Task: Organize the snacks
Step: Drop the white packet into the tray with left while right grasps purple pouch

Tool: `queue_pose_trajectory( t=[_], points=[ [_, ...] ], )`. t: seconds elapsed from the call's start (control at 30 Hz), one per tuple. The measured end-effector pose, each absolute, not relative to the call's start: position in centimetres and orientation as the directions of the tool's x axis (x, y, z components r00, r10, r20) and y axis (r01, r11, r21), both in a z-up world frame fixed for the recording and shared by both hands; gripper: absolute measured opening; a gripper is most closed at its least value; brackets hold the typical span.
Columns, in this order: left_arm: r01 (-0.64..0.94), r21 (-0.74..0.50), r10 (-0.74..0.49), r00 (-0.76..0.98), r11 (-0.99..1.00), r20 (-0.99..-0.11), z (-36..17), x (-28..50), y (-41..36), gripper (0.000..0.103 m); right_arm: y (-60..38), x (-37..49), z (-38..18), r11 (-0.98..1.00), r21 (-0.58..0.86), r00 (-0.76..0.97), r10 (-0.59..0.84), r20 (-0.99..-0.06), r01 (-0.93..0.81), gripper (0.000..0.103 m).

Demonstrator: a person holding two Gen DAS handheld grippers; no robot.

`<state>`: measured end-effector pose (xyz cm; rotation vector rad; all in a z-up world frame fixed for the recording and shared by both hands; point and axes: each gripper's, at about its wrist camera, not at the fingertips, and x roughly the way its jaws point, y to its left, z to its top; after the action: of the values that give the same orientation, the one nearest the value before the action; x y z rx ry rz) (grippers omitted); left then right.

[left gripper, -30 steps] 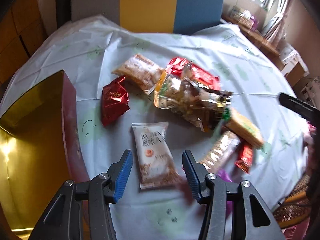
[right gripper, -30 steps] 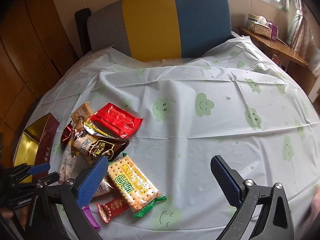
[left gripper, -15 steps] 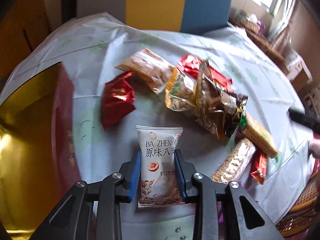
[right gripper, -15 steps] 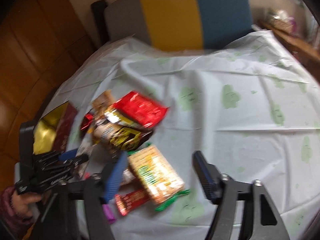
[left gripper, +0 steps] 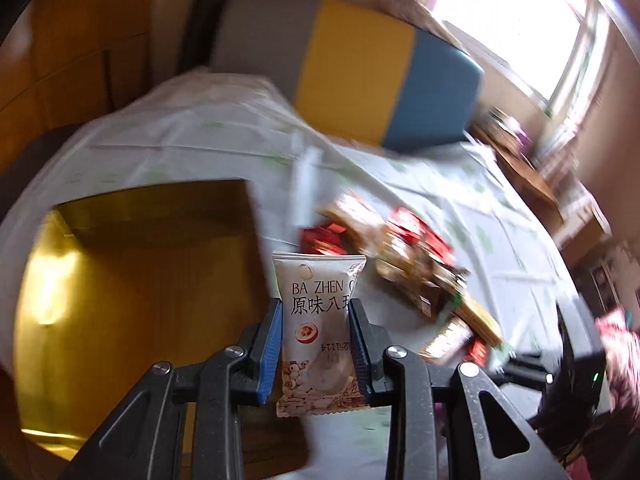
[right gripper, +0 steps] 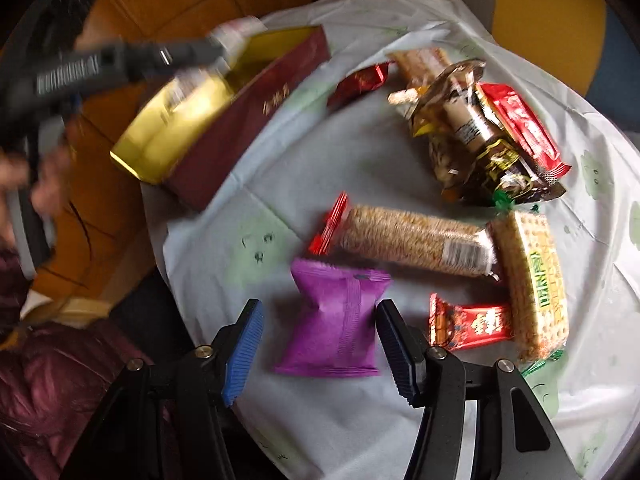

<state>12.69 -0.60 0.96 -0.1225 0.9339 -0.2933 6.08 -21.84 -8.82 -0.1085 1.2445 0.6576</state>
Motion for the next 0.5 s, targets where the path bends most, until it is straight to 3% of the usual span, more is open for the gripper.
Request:
queue_pose_trajectory(
  t=[0.07, 0.13, 0.5],
  points=[
    [0.127, -0.222, -0.254, 0.571, 0.967, -0.78, 1.1, 13.5, 2.2, 0.032, -21.4, 5.9, -9.3, 0.812, 0.239, 0.165, 0.377, -0.911, -0.533, 0.057],
    [0.073, -0.218, -0.219, 0.574, 0.973, -0.789, 0.7, 14.7, 4.1, 0.032, -20.7, 5.8, -9.9, 0.81, 0.218, 0.17, 0.361, -0.917, -0.545, 0.046],
    [-0.042, -0.212, -0.166, 0.479, 0.976, -0.862, -5.1, 22.2, 5.3, 0.033, -21.3, 5.6, -9.7, 0.813, 0.212, 0.185, 0.362, -0.914, -0.543, 0.045]
  ],
)
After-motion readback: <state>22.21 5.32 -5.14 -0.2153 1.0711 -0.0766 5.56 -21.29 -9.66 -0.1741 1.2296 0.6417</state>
